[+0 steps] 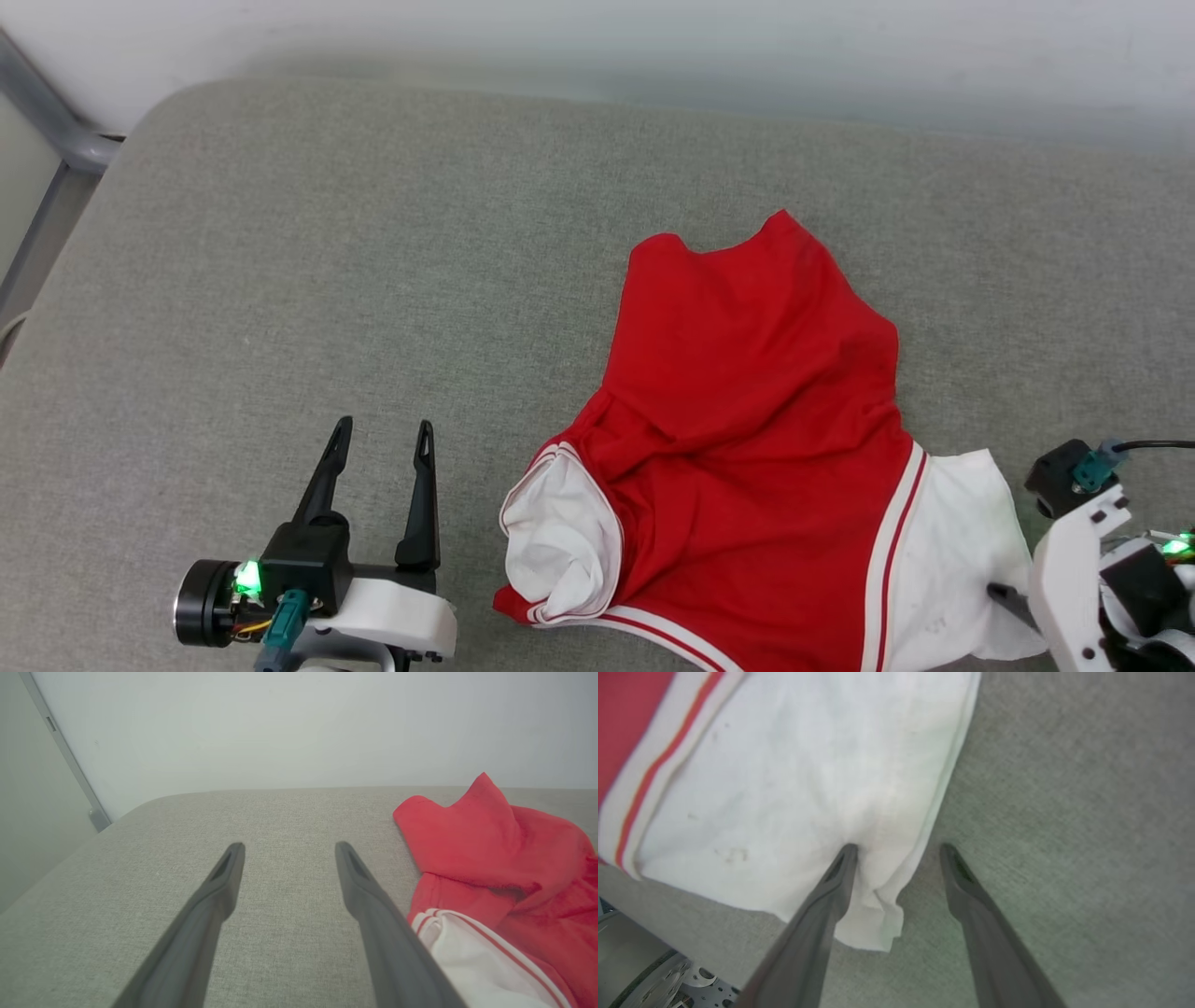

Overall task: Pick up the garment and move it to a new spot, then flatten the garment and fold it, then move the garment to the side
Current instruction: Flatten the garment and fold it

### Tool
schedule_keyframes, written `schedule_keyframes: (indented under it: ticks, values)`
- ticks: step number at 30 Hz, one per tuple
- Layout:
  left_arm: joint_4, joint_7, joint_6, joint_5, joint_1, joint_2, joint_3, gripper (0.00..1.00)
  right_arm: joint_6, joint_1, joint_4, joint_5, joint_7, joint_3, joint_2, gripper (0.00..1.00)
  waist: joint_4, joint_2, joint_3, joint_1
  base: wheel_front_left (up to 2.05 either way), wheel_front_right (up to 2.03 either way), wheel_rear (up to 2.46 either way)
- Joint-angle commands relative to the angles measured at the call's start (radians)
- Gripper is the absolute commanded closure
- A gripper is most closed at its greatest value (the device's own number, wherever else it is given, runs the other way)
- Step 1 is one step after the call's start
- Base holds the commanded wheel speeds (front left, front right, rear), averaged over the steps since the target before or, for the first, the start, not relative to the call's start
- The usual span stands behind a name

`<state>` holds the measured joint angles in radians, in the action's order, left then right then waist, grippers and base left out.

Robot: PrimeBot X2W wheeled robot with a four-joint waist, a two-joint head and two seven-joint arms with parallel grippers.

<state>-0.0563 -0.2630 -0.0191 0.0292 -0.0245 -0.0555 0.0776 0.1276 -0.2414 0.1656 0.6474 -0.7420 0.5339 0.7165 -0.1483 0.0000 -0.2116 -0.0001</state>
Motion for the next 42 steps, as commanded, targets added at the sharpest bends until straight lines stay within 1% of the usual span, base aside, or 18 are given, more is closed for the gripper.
schedule_keyframes:
  ticks: [1,6,8,10,14,17,20,23,26,29,32,33,38,39,40,42]
  values:
    - [-0.003,-0.003,-0.001,-0.005,0.000,0.001,-0.004,0.00,0.005,0.002,-0.001,0.015,0.032,0.046,-0.057,1.00,0.007,0.0000,0.018,0.0001,0.00,0.00,0.00]
    - [-0.006,-0.003,-0.002,-0.010,0.023,0.001,-0.009,0.00,0.002,-0.062,-0.091,0.031,0.136,-0.023,-0.023,1.00,0.020,0.0000,0.055,0.0001,0.00,0.00,0.00]
    - [-0.004,-0.003,-0.003,-0.010,0.029,0.000,-0.012,0.00,0.003,-0.065,-0.145,0.043,0.159,-0.040,-0.029,1.00,0.027,0.0000,0.067,0.0001,0.00,0.00,0.00]
    - [-0.004,-0.002,-0.003,-0.012,0.041,-0.001,-0.014,0.00,0.003,-0.070,-0.207,0.045,0.173,-0.060,-0.021,1.00,0.033,0.0000,0.078,0.0001,0.00,0.00,0.00]
    - [-0.004,-0.002,-0.002,-0.013,0.055,-0.002,-0.020,0.00,0.003,-0.049,-0.315,0.046,0.182,-0.119,-0.017,1.00,0.047,0.0000,0.096,0.0001,0.00,0.00,0.00]
    - [-0.004,-0.002,-0.001,-0.013,0.061,-0.002,-0.024,0.00,0.002,-0.018,-0.369,0.034,0.177,-0.184,-0.017,1.00,0.056,0.0000,0.105,0.0001,0.00,0.00,0.00]
    - [-0.004,-0.002,0.001,-0.015,0.066,-0.002,-0.025,0.00,0.002,0.026,-0.393,0.028,0.169,-0.267,-0.024,1.00,0.065,0.0000,0.110,0.0001,0.00,0.00,0.00]
    - [-0.003,-0.002,0.003,-0.016,0.070,-0.003,-0.027,0.00,0.003,0.076,-0.392,0.023,0.155,-0.355,-0.035,1.00,0.074,0.0000,0.112,0.0001,0.00,0.00,0.00]
    - [-0.003,-0.002,0.006,-0.016,0.069,-0.003,-0.027,0.00,0.002,0.121,-0.359,0.042,0.145,-0.440,-0.051,1.00,0.082,0.0000,0.111,0.0001,0.00,0.00,0.00]
    - [-0.005,-0.002,0.007,-0.017,0.066,-0.003,-0.024,0.00,0.003,0.155,-0.291,0.048,0.137,-0.508,-0.064,1.00,0.088,0.0000,0.108,0.0001,0.00,0.00,0.00]
    - [-0.006,-0.002,0.010,-0.015,0.056,-0.002,-0.020,0.00,0.003,0.174,-0.194,0.033,0.141,-0.551,-0.061,1.00,0.086,0.0000,0.101,0.0001,0.00,0.00,0.00]
    - [-0.006,-0.002,0.010,-0.015,0.056,-0.002,-0.020,0.00,0.003,0.174,-0.194,0.033,0.141,-0.551,-0.061,1.00,0.086,0.0000,0.101,0.0001,0.00,0.00,0.00]
    - [-0.006,-0.002,0.015,-0.017,0.040,-0.002,-0.013,0.00,0.002,0.168,0.036,0.023,0.154,-0.610,-0.081,1.00,0.071,0.0000,0.086,0.0001,0.00,0.00,0.00]
    - [-0.006,-0.002,0.016,-0.018,0.038,-0.002,-0.012,0.00,0.002,0.167,0.129,0.009,0.160,-0.617,-0.089,1.00,0.062,0.0000,0.081,0.0001,0.00,0.00,0.00]
    - [-0.006,-0.002,0.016,-0.018,0.038,-0.002,-0.012,0.00,0.002,0.167,0.129,0.009,0.160,-0.617,-0.089,1.00,0.062,0.0000,0.081,0.0001,0.00,0.00,0.00]
    - [-0.007,-0.002,0.016,-0.019,0.037,-0.002,-0.011,0.00,0.002,0.164,0.217,-0.005,0.164,-0.611,-0.099,1.00,0.054,0.0000,0.077,0.0001,0.00,0.00,0.00]
